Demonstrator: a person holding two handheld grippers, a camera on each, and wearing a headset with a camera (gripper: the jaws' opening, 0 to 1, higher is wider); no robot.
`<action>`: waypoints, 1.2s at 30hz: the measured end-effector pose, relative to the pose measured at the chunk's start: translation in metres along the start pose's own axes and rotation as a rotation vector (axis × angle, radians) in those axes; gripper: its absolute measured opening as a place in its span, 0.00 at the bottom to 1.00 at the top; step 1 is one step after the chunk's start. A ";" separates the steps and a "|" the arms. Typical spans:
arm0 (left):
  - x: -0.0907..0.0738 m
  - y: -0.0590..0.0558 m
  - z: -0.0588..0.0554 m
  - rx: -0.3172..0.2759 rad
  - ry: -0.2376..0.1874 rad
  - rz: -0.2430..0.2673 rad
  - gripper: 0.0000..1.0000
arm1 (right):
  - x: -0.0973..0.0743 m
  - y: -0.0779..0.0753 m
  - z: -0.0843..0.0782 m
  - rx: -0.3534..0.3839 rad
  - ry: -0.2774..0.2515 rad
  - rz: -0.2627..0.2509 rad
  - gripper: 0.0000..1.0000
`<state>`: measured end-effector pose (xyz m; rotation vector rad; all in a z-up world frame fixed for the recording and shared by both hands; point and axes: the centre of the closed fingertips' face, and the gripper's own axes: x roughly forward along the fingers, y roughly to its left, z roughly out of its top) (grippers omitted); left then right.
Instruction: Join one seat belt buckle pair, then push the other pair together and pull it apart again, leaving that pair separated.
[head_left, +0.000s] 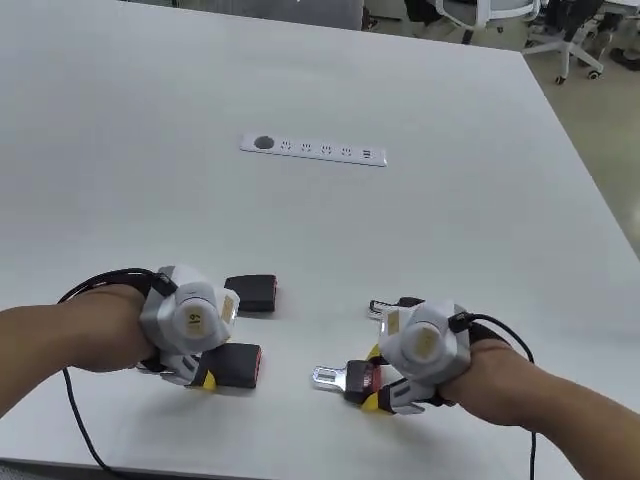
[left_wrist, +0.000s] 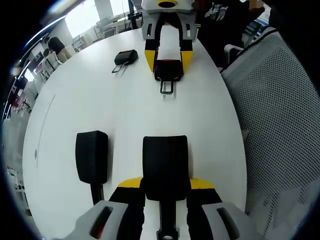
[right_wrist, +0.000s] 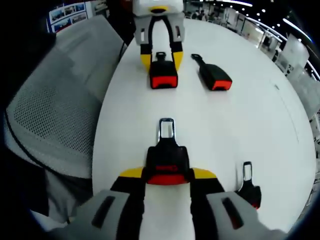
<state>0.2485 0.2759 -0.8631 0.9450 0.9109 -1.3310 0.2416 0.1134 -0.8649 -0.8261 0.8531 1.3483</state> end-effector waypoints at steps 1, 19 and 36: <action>0.000 0.000 0.000 -0.001 0.000 -0.001 0.32 | 0.003 -0.001 0.004 0.002 -0.001 -0.002 0.35; 0.001 0.000 0.001 0.032 0.041 -0.006 0.32 | 0.024 0.003 0.045 -0.014 -0.033 0.000 0.35; 0.002 -0.001 0.000 0.025 0.040 -0.003 0.32 | 0.028 0.003 0.059 -0.034 -0.050 -0.010 0.35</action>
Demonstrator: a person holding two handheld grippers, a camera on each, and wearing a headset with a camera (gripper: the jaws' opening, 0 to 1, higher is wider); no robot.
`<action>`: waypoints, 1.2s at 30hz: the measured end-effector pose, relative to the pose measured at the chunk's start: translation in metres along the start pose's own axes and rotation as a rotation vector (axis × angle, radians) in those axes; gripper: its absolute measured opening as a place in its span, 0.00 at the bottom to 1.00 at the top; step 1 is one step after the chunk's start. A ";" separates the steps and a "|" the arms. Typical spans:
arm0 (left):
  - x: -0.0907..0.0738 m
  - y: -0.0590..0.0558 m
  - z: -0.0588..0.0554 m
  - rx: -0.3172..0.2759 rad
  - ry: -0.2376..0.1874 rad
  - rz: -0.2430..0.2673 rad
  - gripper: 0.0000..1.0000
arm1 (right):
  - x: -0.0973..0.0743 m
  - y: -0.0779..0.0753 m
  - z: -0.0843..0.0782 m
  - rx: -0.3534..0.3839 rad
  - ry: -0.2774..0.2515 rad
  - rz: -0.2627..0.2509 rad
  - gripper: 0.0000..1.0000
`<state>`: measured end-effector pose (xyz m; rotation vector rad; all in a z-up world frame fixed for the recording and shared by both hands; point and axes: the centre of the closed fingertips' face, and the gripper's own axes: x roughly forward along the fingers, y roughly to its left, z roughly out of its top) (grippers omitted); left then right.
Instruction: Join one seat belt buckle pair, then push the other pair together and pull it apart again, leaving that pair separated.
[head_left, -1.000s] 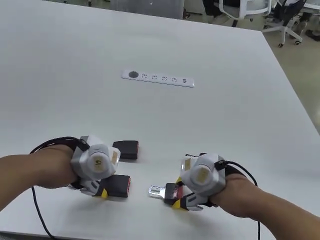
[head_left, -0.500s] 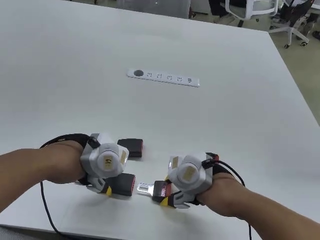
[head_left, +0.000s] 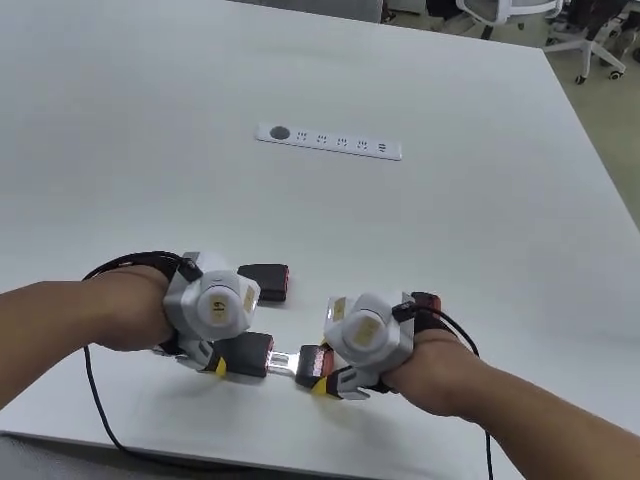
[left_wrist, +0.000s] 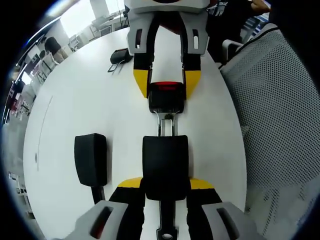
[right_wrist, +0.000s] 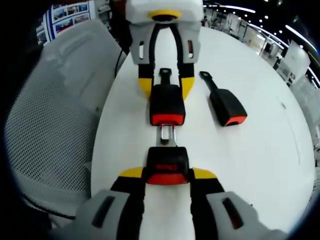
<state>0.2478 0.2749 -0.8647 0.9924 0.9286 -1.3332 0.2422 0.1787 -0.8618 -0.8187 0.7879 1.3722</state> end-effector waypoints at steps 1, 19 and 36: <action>0.000 0.000 0.000 -0.001 0.001 0.000 0.32 | 0.000 0.000 0.001 -0.002 -0.001 0.000 0.35; -0.001 -0.001 0.000 0.022 -0.032 -0.006 0.31 | 0.008 -0.002 0.010 -0.013 -0.025 -0.003 0.33; -0.001 0.001 -0.001 0.000 -0.043 -0.008 0.31 | 0.018 -0.006 0.028 -0.008 -0.034 -0.003 0.33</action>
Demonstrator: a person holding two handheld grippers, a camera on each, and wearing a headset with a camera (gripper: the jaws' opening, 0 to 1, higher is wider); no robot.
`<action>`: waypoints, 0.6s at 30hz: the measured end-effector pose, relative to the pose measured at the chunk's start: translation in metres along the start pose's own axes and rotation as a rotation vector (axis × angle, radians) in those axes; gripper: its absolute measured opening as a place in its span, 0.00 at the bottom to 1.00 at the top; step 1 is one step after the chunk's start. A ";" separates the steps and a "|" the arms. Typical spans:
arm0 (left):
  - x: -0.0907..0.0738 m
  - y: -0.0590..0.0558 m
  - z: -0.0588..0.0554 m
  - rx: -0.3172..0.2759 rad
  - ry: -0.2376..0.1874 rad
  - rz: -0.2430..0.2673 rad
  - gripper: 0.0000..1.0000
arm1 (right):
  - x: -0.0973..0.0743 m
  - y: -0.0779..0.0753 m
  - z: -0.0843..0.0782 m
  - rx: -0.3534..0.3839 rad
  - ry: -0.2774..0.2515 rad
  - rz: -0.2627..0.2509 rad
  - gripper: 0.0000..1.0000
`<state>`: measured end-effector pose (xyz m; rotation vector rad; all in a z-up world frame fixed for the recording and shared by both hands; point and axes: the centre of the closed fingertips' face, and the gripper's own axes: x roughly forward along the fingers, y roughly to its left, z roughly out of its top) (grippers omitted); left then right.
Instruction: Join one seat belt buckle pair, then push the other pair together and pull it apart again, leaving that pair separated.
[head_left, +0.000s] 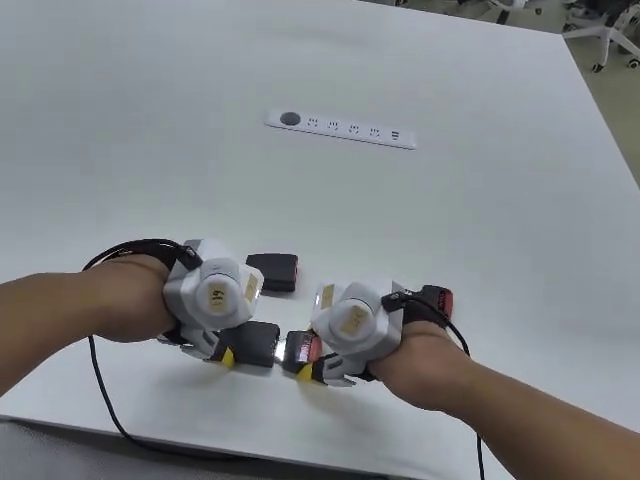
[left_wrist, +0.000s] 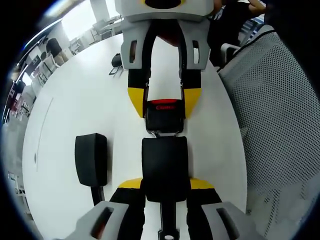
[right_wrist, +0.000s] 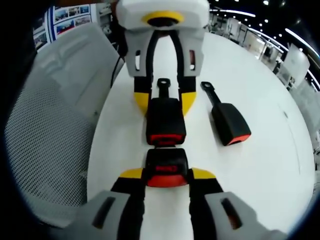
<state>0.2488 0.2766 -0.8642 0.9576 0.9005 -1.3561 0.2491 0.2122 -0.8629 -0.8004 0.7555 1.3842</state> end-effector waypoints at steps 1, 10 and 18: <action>0.000 0.000 0.000 0.000 0.001 0.000 0.31 | 0.000 0.000 0.000 0.003 -0.002 0.001 0.33; -0.001 0.001 0.001 -0.016 -0.007 0.004 0.31 | 0.000 0.000 0.001 0.019 -0.010 -0.010 0.33; -0.001 0.001 0.000 -0.048 -0.020 0.017 0.32 | 0.000 0.000 0.000 0.004 -0.003 -0.017 0.33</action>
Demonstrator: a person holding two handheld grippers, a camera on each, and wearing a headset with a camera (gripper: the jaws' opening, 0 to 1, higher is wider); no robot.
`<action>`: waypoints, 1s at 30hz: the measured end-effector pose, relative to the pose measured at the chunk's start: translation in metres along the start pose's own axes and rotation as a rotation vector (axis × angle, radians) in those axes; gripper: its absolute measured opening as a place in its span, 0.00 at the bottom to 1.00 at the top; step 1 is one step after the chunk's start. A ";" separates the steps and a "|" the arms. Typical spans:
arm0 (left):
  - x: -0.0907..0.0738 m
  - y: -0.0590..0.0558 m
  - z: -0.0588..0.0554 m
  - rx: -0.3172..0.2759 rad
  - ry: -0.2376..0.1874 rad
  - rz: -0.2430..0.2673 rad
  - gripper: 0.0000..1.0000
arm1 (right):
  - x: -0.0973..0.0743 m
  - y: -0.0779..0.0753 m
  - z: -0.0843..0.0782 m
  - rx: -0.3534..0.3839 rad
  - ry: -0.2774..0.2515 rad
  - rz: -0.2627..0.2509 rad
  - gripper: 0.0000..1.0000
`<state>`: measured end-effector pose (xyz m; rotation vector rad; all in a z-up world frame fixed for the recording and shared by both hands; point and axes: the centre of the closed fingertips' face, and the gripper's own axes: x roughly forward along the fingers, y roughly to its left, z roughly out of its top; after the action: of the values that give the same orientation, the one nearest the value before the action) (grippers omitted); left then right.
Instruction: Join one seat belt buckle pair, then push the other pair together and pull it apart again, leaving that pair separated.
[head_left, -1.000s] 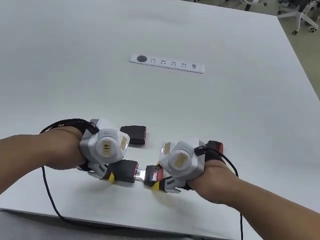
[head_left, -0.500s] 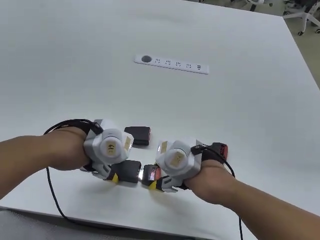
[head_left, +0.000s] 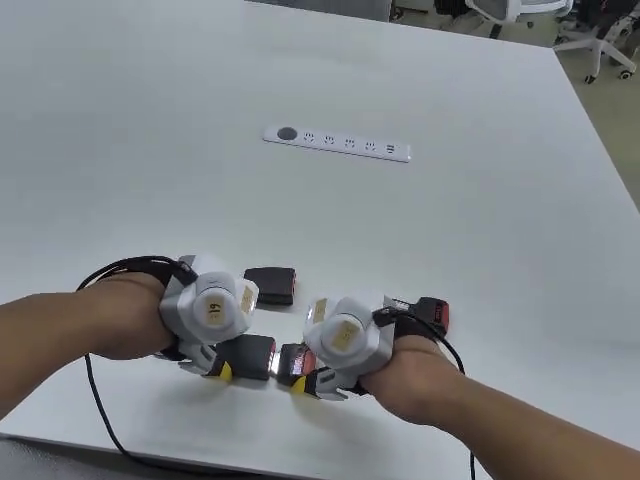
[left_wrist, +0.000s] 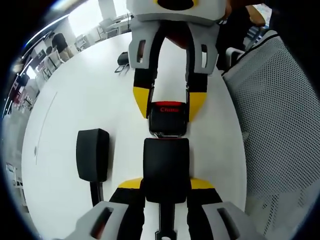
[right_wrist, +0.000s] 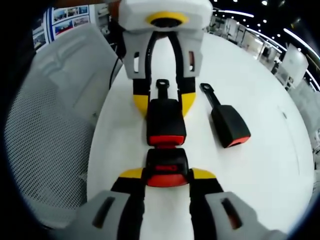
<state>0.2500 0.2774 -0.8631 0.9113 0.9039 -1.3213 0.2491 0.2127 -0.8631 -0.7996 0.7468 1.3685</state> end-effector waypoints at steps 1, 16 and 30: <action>0.000 0.000 -0.001 -0.006 -0.007 -0.002 0.32 | 0.000 0.000 -0.001 -0.006 0.003 0.003 0.33; -0.001 -0.001 -0.002 -0.002 -0.065 -0.008 0.32 | -0.002 0.002 -0.001 -0.008 -0.026 0.015 0.33; -0.002 -0.001 -0.002 0.004 -0.063 -0.010 0.32 | -0.002 0.002 -0.001 -0.005 -0.029 0.014 0.34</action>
<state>0.2491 0.2803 -0.8625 0.8642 0.8582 -1.3540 0.2469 0.2104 -0.8622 -0.7781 0.7277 1.3919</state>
